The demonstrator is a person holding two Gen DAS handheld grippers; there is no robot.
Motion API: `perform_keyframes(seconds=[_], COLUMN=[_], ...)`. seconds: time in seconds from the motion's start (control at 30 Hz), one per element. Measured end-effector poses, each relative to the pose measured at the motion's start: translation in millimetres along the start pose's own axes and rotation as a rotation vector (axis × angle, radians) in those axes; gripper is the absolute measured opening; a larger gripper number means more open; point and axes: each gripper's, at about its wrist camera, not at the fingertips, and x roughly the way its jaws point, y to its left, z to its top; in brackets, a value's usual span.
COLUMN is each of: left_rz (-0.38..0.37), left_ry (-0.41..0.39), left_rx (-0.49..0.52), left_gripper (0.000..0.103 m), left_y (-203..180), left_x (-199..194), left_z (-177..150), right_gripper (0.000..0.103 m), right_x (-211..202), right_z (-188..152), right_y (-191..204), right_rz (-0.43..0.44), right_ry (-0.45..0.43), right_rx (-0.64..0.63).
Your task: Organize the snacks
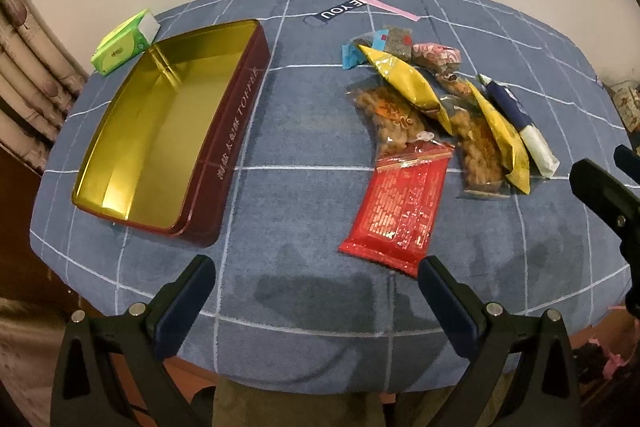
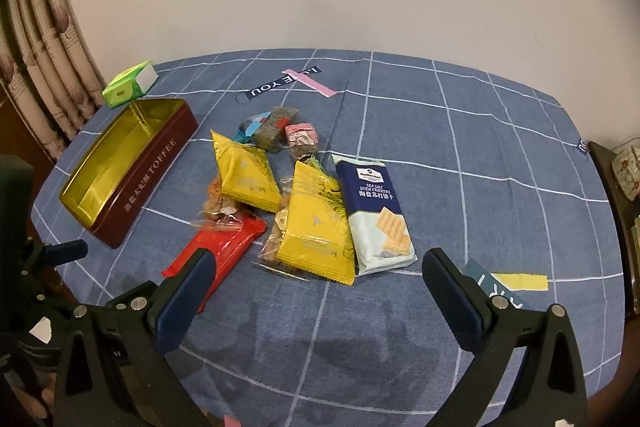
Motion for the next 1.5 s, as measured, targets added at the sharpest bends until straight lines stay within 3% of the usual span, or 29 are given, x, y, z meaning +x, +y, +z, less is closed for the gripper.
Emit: perform_keyframes(seconds=[1.5], left_rz=[-0.070], left_ry=[0.009], left_rx=[-0.004], left_gripper=[0.103], left_y=[6], left_x=[22], left_z=[2], right_gripper=[0.102], right_x=[9], right_z=[-3], right_y=[-10], right_rz=[0.013], right_ry=[0.026], right_rx=[0.039])
